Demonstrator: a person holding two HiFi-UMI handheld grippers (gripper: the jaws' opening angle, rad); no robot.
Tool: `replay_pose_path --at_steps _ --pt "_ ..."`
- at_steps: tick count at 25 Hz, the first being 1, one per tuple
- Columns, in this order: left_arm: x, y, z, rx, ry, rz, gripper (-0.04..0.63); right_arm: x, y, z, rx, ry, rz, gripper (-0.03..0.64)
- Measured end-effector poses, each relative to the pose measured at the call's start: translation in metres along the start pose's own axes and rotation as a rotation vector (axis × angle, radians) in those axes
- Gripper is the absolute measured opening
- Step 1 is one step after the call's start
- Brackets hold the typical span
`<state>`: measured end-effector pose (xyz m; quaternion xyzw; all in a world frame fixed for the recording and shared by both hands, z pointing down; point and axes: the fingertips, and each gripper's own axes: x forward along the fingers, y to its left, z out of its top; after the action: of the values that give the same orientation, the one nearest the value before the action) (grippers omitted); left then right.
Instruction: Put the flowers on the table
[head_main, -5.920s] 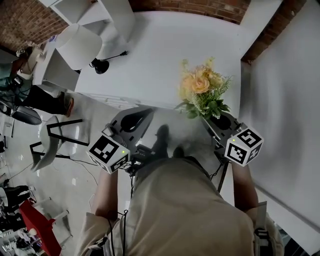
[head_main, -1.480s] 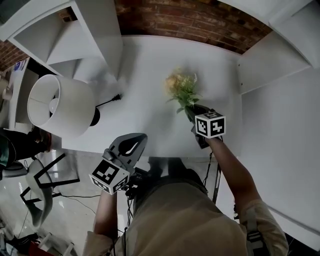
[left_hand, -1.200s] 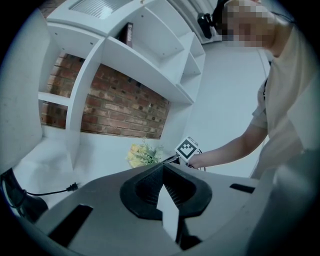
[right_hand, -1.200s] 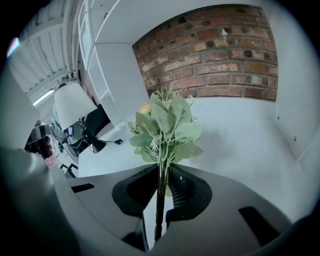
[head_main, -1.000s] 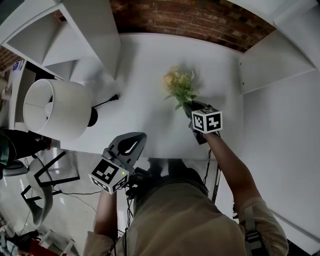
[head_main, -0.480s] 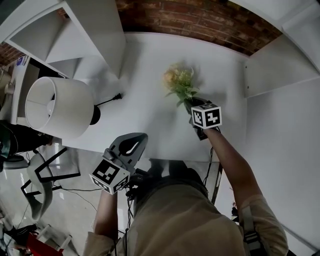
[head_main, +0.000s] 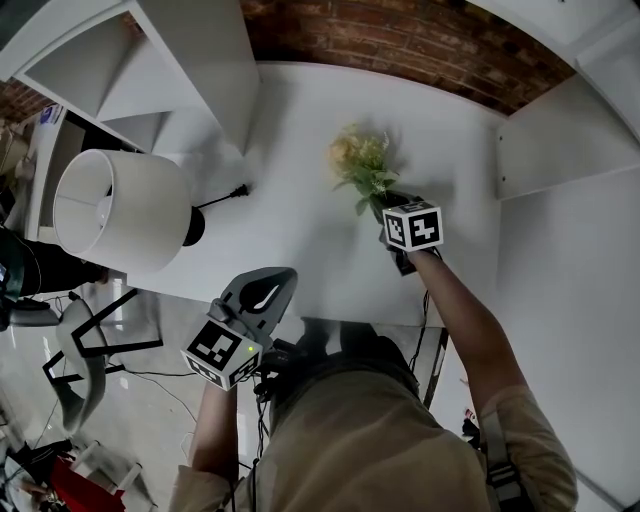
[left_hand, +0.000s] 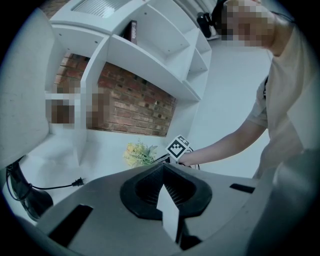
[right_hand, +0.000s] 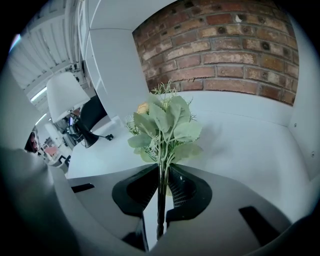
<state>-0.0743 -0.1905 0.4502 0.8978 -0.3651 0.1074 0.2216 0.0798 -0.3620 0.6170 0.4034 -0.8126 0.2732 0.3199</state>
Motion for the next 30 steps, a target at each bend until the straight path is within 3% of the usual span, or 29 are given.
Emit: replay_pose_path --at_steps 30 --pt "0.000 0.019 -0.004 -0.050 0.014 0.072 0.008 0.053 -0.009 0.026 -0.047 0.030 0.023 0.057"
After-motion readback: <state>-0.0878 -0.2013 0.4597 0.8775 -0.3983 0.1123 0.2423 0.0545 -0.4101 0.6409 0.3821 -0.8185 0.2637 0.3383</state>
